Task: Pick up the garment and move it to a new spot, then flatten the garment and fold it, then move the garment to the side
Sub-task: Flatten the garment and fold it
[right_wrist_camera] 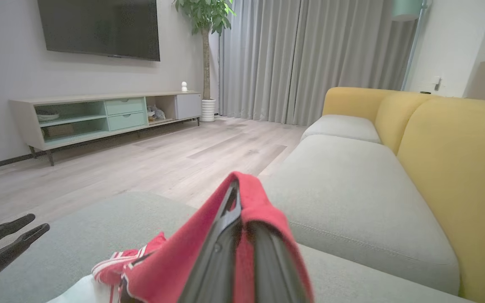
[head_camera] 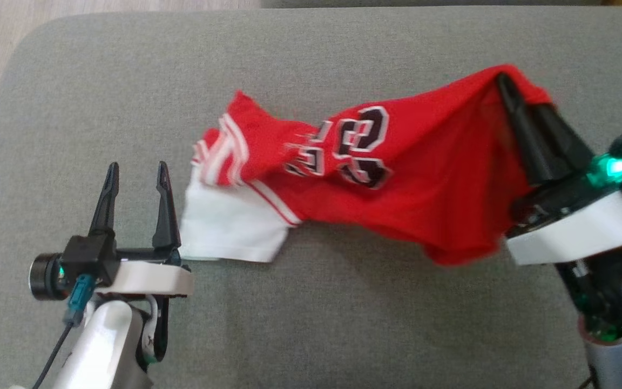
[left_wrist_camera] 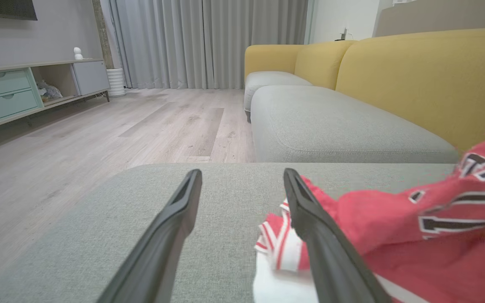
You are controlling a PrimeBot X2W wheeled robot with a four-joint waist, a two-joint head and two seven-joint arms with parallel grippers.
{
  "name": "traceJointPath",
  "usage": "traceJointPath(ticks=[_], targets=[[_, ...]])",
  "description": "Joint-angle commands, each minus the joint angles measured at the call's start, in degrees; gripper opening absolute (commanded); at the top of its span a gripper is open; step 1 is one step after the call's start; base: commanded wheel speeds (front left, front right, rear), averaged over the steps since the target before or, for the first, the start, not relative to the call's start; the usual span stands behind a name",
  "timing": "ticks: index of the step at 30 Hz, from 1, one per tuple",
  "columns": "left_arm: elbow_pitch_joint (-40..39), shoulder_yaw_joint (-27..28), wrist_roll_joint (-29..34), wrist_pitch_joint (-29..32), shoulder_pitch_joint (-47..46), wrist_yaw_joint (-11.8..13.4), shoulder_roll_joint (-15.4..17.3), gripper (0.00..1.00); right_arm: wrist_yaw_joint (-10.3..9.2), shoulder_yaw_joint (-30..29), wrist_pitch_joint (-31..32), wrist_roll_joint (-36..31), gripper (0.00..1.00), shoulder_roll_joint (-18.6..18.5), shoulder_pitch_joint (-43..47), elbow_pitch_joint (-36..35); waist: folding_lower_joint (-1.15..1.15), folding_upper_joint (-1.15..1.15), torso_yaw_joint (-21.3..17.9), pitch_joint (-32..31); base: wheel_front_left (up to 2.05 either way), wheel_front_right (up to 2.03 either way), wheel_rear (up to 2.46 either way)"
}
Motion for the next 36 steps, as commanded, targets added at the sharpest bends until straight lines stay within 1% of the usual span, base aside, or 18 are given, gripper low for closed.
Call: traceJointPath(ticks=[1, 5, 10, 18, 19, 22, 24, 25, 26, 27, 29, 32, 36], targets=[[-1.4, 1.8, -0.3, -0.8, -0.7, 0.2, 1.4, 1.0, -0.05, -0.2, 1.1, -0.5, 0.0, -0.5, -0.9, -2.6, 0.0, 0.0, 0.1, 0.0, 0.0, 0.0, 0.0], [-1.2, 1.1, -0.3, -0.8, -1.3, 0.0, 1.0, 1.0, -0.05, -2.7, 2.9, 0.2, 0.0, -0.6, -1.4, -0.9, 0.0, 0.0, 0.8, 0.6, 0.0, 0.0, 0.0], [-0.8, 0.2, -0.2, -1.1, -2.7, -0.5, 0.3, 1.0, -0.05, -4.6, 3.0, 1.4, 0.0, -1.1, -3.0, 5.5, 0.0, 0.0, 2.5, 2.5, 0.0, 0.0, 0.0], [-0.1, -1.0, 0.2, -1.6, -5.7, -1.4, -1.2, 1.0, -0.05, -7.0, 0.2, 2.9, 0.0, -4.6, -11.5, 22.1, 0.0, 0.0, 5.8, 7.4, 0.0, 0.0, 0.0], [-0.1, -1.0, 0.2, -1.6, -5.7, -1.4, -1.2, 1.0, -0.05, -7.0, 0.2, 2.9, 0.0, -4.6, -11.5, 22.1, 0.0, 0.0, 5.8, 7.4, 0.0, 0.0, 0.0], [0.3, -1.4, 0.5, -1.8, -6.9, -1.7, -1.7, 1.0, -0.05, -7.6, -2.0, 3.4, 0.0, -6.4, -16.0, 29.4, 0.0, 0.0, 6.6, 8.8, 0.0, 0.0, 0.0], [0.7, -1.6, 0.6, -1.9, -7.5, -1.9, -2.0, 1.0, -0.05, -7.9, -4.6, 3.5, 0.0, -7.4, -18.8, 34.2, 0.0, 0.0, 7.0, 9.4, 0.0, 0.0, 0.0], [1.0, -1.6, 0.7, -2.0, -7.7, -2.0, -2.1, 1.0, -0.05, -8.2, -5.4, 3.7, 0.18, -7.5, -19.8, 36.8, 0.0, 0.0, 7.0, 9.5, 0.0, 0.0, 0.0], [1.1, -1.6, 0.7, -2.0, -7.8, -2.1, -2.2, 1.0, -0.05, -8.0, -6.1, 3.9, 0.74, -7.7, -20.7, 39.1, 0.0, 0.0, 7.1, 9.6, 0.0, 0.0, 0.0], [1.3, -1.6, 0.8, -2.0, -7.9, -2.1, -2.3, 1.0, -0.05, -8.0, -7.0, 4.2, 1.0, -7.9, -21.3, 41.2, 0.0, 0.0, 7.1, 9.6, 0.0, 0.0, 0.0], [1.6, -1.6, 0.9, -2.1, -8.0, -2.2, -2.4, 1.0, -0.05, -8.1, -8.4, 4.4, 1.0, -8.5, -22.0, 44.9, 0.0, 0.0, 7.0, 9.6, 0.0, 0.0, 0.0], [2.0, -1.3, 1.1, -2.2, -7.8, -2.2, -2.5, 1.0, -0.05, -8.6, -10.9, 4.9, 1.0, -9.1, -21.3, 48.3, 0.0, 0.0, 6.3, 9.1, 0.0, 0.0, 0.0], [2.1, -0.6, 1.3, -2.2, -7.0, -1.9, -2.2, 1.0, -0.05, -10.2, -13.6, 5.8, 1.0, -9.7, -17.8, 49.5, 0.0, 0.0, 4.7, 8.0, 0.0, 0.0, 0.0]])
